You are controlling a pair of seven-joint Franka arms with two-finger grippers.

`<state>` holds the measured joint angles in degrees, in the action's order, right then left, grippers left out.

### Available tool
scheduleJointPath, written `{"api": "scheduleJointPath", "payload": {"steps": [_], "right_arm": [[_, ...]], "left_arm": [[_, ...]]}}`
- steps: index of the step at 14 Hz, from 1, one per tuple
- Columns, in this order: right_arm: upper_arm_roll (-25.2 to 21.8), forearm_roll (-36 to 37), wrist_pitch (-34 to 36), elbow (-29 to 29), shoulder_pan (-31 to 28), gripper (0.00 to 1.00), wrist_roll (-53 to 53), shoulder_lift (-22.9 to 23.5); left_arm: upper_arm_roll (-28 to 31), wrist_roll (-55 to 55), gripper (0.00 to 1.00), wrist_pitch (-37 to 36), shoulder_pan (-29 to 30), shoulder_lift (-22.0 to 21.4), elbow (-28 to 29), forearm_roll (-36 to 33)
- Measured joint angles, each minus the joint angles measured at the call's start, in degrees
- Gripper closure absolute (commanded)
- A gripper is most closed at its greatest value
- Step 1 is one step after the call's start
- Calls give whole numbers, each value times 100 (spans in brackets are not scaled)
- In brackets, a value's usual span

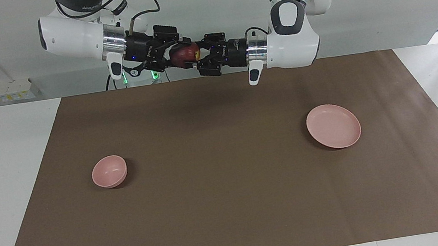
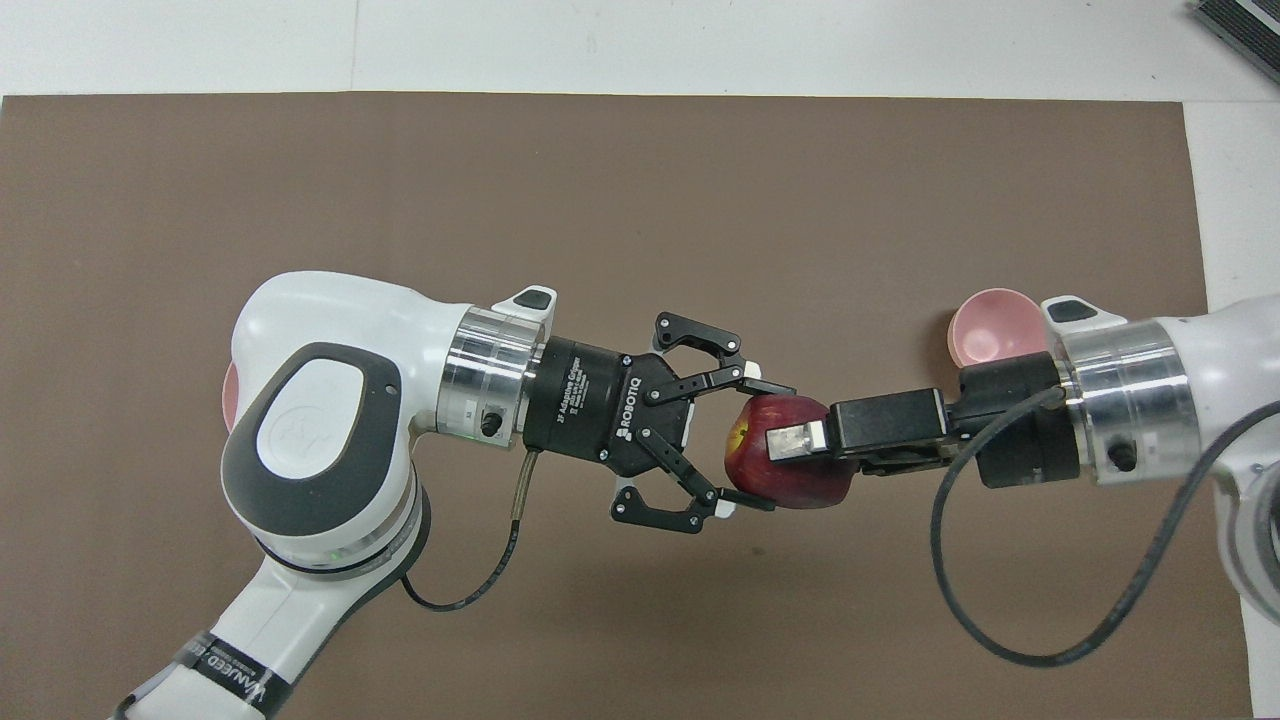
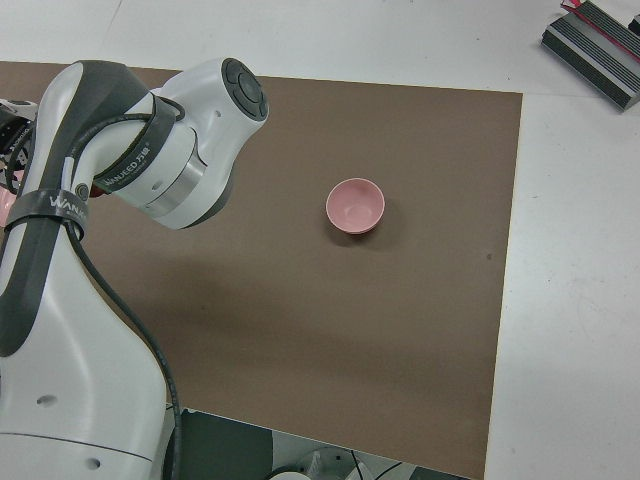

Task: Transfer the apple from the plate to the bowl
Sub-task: 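Grasp the apple with the right gripper beside the left gripper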

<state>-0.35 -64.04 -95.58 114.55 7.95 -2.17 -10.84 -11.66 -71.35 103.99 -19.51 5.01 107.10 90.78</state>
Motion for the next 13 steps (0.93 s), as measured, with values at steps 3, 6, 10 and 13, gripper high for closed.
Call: {"api": "scheduleJointPath", "payload": {"steps": [3, 6, 10, 13], "right_arm": [[-4, 0, -8, 20, -2, 0, 17, 0], [-12, -3, -10, 31, -6, 53, 33, 0], [-15, -3, -10, 32, -6, 100, 114, -3], [-15, -2, -9, 31, -6, 100, 161, -3]], "left_arm": [[1, -2, 100, 65, -68, -16, 0, 14], [9, -8, 100, 87, -89, -30, 4, 26], [13, -54, 100, 89, -93, -31, 7, 31], [14, -83, 100, 89, -95, -31, 7, 31]]}}
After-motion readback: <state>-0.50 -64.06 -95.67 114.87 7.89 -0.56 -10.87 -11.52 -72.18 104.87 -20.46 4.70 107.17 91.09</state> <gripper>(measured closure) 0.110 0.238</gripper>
